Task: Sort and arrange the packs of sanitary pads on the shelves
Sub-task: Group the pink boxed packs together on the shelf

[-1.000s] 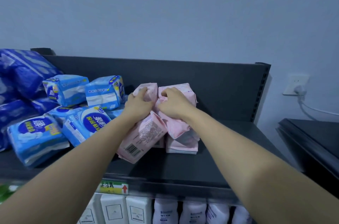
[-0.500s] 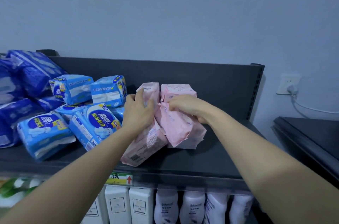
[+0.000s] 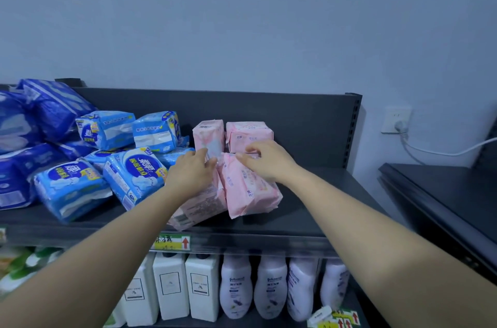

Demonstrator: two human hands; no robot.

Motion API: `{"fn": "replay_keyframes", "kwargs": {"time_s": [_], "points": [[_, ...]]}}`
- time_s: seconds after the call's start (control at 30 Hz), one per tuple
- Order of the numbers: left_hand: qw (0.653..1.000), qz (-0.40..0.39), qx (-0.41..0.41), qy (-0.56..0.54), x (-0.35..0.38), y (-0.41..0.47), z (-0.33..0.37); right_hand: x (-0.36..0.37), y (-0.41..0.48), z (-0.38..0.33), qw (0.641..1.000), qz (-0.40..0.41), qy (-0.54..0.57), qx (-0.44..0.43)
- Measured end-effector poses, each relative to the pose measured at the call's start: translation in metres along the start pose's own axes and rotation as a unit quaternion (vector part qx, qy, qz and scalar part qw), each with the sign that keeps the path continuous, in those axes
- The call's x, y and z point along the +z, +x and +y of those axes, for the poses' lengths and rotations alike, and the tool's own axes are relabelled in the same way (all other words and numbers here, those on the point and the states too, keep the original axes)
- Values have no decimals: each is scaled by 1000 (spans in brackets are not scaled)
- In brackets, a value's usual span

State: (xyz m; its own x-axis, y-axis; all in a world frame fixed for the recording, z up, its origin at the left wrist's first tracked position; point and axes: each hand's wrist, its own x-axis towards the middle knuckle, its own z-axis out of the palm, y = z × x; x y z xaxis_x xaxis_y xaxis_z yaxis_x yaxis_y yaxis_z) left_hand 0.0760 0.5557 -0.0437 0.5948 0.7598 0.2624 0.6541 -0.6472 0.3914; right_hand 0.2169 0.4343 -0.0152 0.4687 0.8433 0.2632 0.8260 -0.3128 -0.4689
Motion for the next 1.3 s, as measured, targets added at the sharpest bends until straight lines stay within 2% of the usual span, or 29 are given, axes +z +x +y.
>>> {"fn": "replay_keyframes", "kwargs": {"time_s": [0.17, 0.3, 0.33, 0.4, 0.47, 0.67, 0.9, 1.13, 1.3], "points": [[995, 10, 36, 88, -11, -15, 8, -9, -25, 6, 999, 8, -52, -4], [990, 9, 54, 131, -12, -32, 15, -5, -51, 8, 999, -9, -46, -26], [989, 4, 57, 134, -10, -36, 16, -4, -57, 8, 997, 10, -69, -15], [988, -6, 62, 140, -7, -44, 17, -5, -68, 5, 985, 96, -147, 3], [985, -18, 73, 155, -5, -48, 14, -7, -80, -3, 970, 149, -190, -17], [962, -96, 117, 226, -6, -59, -4, 20, -98, -4, 983, 5, -183, -16], [952, -35, 137, 271, -4, -66, -34, 44, -87, -21, 975, 6, -208, 78], [963, -45, 145, 223, -5, -66, -39, 40, -110, -17, 978, -18, -197, 69], [962, -2, 158, 223, -9, -74, -21, 31, -139, -12, 971, -43, -219, 81]]}}
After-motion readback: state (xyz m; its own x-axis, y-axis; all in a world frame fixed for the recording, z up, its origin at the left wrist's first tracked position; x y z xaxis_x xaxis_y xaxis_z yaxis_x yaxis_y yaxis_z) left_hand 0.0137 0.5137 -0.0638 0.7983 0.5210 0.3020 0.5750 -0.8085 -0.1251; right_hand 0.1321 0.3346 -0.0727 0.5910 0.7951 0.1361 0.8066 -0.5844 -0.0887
